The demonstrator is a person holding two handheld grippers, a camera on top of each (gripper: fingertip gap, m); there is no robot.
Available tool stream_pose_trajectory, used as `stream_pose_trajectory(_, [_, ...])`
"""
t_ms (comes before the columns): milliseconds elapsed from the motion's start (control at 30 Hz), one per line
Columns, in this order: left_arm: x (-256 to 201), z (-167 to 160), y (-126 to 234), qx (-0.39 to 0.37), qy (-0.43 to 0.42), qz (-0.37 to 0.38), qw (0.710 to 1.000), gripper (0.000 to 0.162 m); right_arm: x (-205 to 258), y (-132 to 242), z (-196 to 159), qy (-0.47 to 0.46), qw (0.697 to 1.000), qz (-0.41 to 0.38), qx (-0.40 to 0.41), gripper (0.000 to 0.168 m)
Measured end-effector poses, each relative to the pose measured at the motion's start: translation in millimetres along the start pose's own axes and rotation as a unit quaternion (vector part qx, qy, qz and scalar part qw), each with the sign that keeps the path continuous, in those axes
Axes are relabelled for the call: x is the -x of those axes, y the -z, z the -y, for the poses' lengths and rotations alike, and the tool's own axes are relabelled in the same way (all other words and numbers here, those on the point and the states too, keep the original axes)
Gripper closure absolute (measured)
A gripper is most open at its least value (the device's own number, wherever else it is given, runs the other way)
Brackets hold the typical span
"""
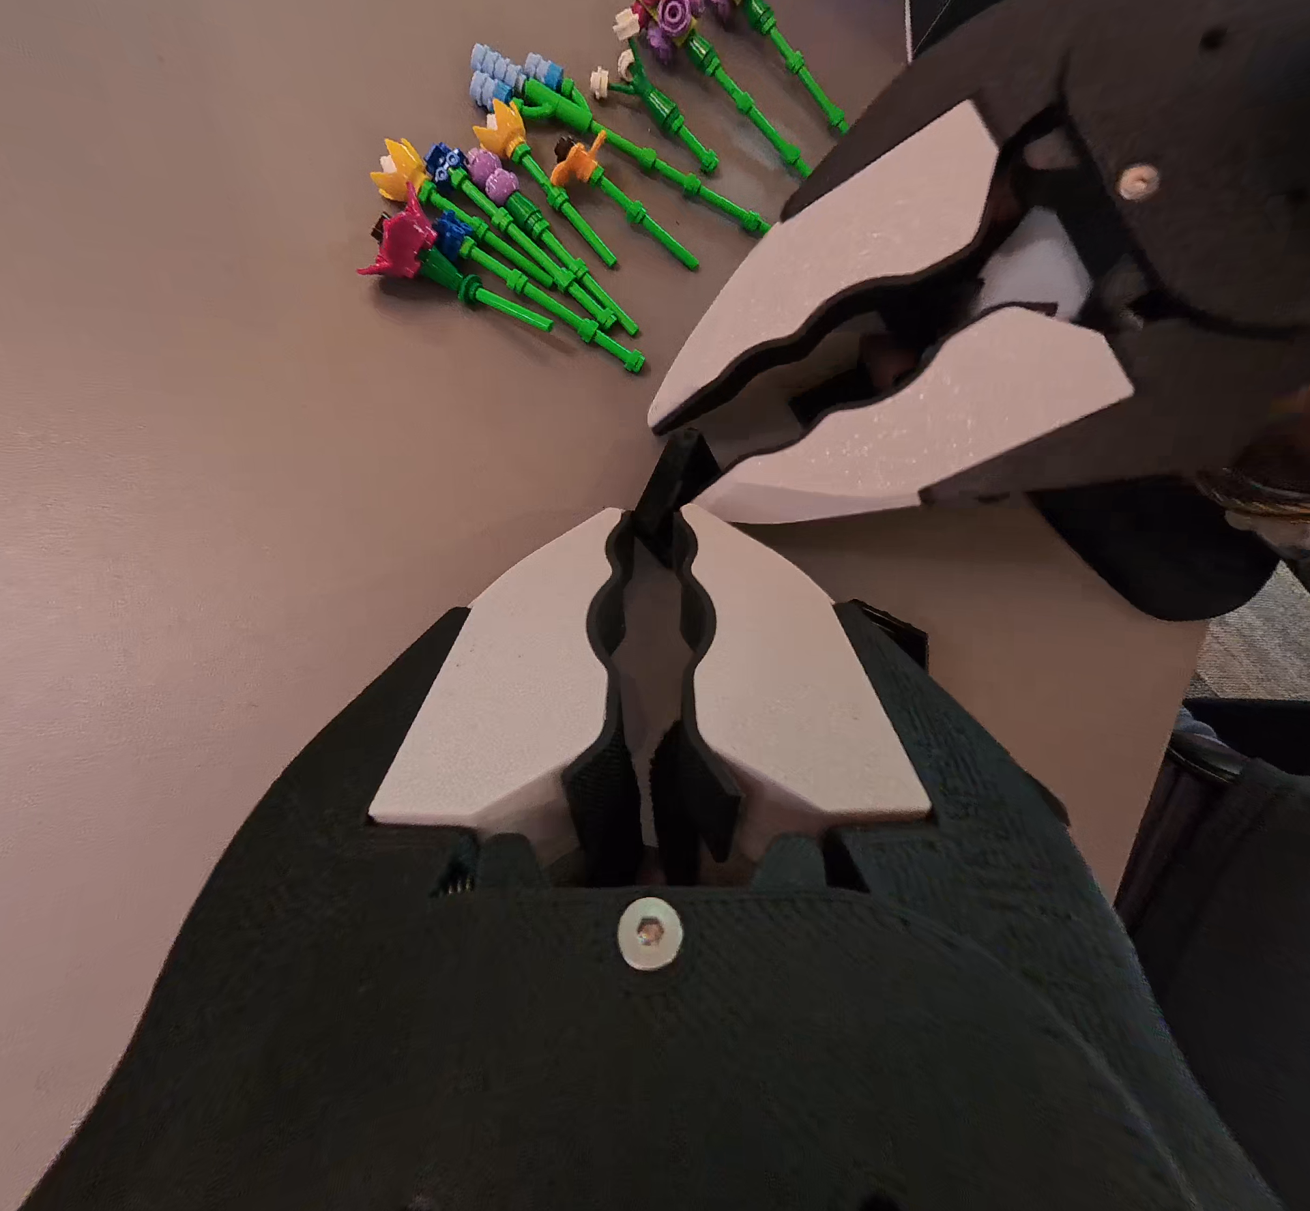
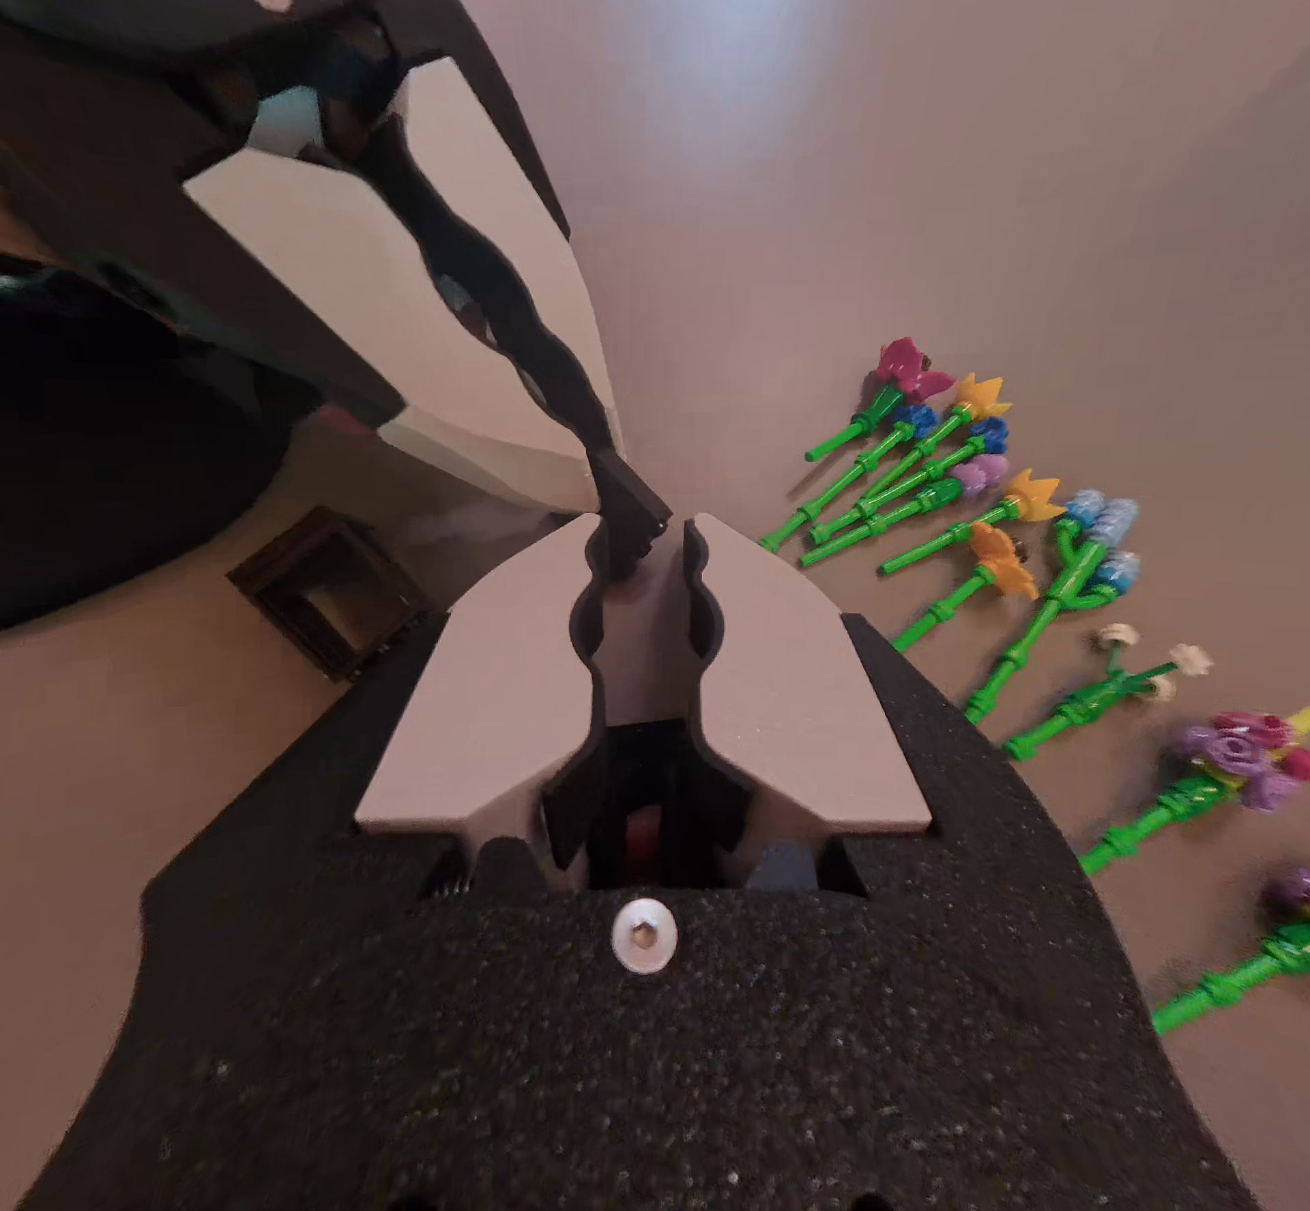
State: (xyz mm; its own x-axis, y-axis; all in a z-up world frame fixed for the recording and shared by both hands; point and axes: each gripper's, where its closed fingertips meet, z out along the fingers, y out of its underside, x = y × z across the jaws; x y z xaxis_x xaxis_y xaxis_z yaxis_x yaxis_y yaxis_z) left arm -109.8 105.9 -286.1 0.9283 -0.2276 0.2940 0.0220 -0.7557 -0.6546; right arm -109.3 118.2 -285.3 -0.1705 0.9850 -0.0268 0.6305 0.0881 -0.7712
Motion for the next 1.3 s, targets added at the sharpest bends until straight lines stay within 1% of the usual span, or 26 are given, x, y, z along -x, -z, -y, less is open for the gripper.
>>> stream_pose_trajectory(67, [1,0,0,0.001,0.0,-0.003,1.0,0.15,1,-1,-1,-0.041,0.999,0.034,-0.001,0.15])
stream_pose_trajectory(100, [1,-1,0,0.003,-0.002,-0.003,1.0,0.15,3,-2,0,-0.046,0.998,0.045,-0.001,0.153])
stream_pose_trajectory(167, [1,-1,0,0.005,-0.01,-0.001,1.0,0.15,4,-2,0,-0.032,0.999,0.03,0.005,0.155])
stream_pose_trajectory(233, [2,-1,1,0.007,-0.023,0.01,1.0,0.151,3,-2,-1,-0.012,1.0,-0.008,0.026,0.155])
stream_pose_trajectory(333, [6,1,2,0.002,-0.046,0.05,0.998,0.151,1,-2,0,0.007,0.995,-0.076,0.063,0.155])
stream_pose_trajectory(467, [14,3,5,-0.008,-0.058,0.109,0.992,0.153,-7,-4,3,0.061,0.976,-0.185,0.099,0.158])
stream_pose_trajectory(500, [17,3,5,-0.01,-0.061,0.122,0.991,0.153,-8,-5,5,0.075,0.971,-0.201,0.105,0.158])
stream_pose_trajectory(533, [19,4,6,-0.012,-0.065,0.135,0.989,0.153,-8,-6,6,0.074,0.971,-0.201,0.103,0.158])
stream_pose_trajectory(567, [20,4,6,-0.014,-0.069,0.144,0.987,0.153,-8,-7,6,0.052,0.977,-0.184,0.093,0.159])
stream_pose_trajectory(633, [20,4,6,-0.016,-0.077,0.152,0.985,0.152,-3,-7,6,-0.029,0.992,-0.112,0.056,0.16])
stream_pose_trajectory(667, [20,4,6,-0.016,-0.08,0.153,0.985,0.152,-1,-6,6,-0.064,0.994,-0.079,0.038,0.161])
stream_pose_trajectory(733, [20,4,6,-0.016,-0.08,0.154,0.985,0.152,0,-6,6,-0.086,0.994,-0.061,0.028,0.161])
stream_pose_trajectory(800, [20,4,6,-0.02,-0.063,0.135,0.989,0.153,-2,-7,6,-0.075,0.994,-0.066,0.036,0.161])
stream_pose_trajectory(833, [19,4,6,-0.022,-0.042,0.112,0.993,0.153,-2,-7,7,-0.073,0.995,-0.064,0.03,0.161])
stream_pose_trajectory(900, [14,2,5,-0.022,0.018,0.031,0.999,0.153,0,-3,9,-0.05,0.997,-0.059,0.012,0.16])
stream_pose_trajectory(933, [11,1,5,-0.019,0.044,-0.005,0.999,0.153,2,2,12,-0.024,0.998,-0.066,-0.005,0.157])
stream_pose_trajectory(967, [8,1,4,-0.014,0.059,-0.032,0.998,0.153,4,9,17,0.018,0.997,-0.077,-0.024,0.159])
stream_pose_trajectory(1000, [6,0,4,-0.007,0.064,-0.051,0.997,0.153,7,17,22,0.075,0.992,-0.093,-0.044,0.166])
stream_pose_trajectory(1033, [3,-1,3,-0.001,0.065,-0.065,0.996,0.153,10,23,24,0.14,0.983,-0.109,-0.054,0.168])
stream_pose_trajectory(1067, [2,-1,2,0.005,0.067,-0.076,0.995,0.153,12,24,20,0.189,0.973,-0.121,-0.044,0.168])
stream_pose_trajectory(1100, [0,-2,1,0.011,0.07,-0.086,0.994,0.152,12,23,13,0.218,0.967,-0.127,-0.019,0.168])
stream_pose_trajectory(1167, [0,-3,1,0.015,0.074,-0.094,0.993,0.152,13,18,6,0.243,0.962,-0.126,0.003,0.168])
stream_pose_trajectory(1300, [0,-4,1,0.017,0.065,-0.087,0.994,0.152,20,15,18,0.264,0.958,-0.115,-0.008,0.168])
